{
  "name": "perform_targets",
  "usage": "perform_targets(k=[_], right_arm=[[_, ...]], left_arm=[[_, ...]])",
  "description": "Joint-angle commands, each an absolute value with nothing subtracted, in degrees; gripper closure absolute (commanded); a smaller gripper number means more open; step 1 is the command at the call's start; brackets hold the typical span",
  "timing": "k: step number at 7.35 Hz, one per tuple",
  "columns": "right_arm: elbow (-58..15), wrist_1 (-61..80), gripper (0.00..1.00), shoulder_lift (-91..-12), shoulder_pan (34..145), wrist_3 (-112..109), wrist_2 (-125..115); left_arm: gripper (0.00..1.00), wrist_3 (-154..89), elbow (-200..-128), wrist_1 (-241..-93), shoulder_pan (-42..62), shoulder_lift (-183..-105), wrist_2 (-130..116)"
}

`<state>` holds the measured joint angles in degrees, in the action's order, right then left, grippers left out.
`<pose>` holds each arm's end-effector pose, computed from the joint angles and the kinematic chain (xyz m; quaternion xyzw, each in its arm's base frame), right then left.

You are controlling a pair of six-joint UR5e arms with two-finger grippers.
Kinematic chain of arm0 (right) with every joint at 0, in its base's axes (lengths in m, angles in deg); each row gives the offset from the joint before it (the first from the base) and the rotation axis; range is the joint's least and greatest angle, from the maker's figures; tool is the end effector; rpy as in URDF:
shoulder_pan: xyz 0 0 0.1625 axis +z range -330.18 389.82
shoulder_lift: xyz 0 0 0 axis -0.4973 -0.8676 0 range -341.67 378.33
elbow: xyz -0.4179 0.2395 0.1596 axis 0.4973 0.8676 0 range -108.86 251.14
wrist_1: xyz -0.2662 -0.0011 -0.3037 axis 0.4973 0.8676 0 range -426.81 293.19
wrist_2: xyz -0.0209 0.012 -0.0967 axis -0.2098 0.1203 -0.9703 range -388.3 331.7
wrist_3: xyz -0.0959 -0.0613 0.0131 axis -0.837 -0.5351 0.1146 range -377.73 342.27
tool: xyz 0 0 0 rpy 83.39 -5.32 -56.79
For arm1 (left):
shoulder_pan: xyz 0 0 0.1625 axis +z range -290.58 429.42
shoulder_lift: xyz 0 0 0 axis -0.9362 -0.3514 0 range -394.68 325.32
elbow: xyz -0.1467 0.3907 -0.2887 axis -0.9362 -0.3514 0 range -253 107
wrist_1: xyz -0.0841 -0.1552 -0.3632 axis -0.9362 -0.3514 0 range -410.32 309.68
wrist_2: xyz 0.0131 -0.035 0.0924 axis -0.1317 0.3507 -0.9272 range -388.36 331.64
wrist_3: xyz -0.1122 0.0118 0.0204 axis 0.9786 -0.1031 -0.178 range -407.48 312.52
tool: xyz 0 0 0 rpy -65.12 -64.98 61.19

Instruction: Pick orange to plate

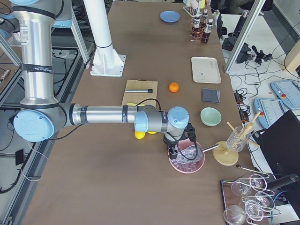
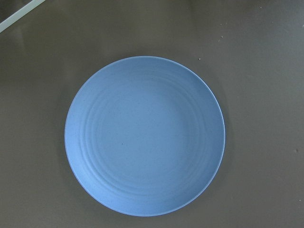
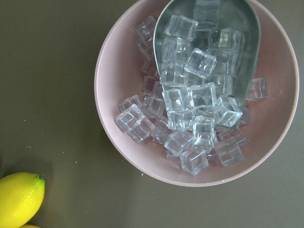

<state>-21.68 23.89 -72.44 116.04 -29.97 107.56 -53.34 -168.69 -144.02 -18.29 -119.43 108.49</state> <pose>0.0196 -0.4780 0.7336 0.0396 -0.3877 -0.1329 0.9113 -0.0322 -0.4415 0.7359 0.0455 0.3960 0.0795 0.9137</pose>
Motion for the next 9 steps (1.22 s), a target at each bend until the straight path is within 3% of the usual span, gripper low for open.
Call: perform_targets(k=[1, 9], right_arm=[[-21.6, 23.9, 0.00, -72.6, 116.0, -29.9, 107.7], [-21.8, 23.9, 0.00, -72.6, 115.7, -30.4, 107.8]], left_arm=[[0.02, -53.0, -168.3, -143.9, -18.3, -119.7, 108.5], [0.02, -53.0, -168.7, -144.8, -18.4, -118.9, 108.5]])
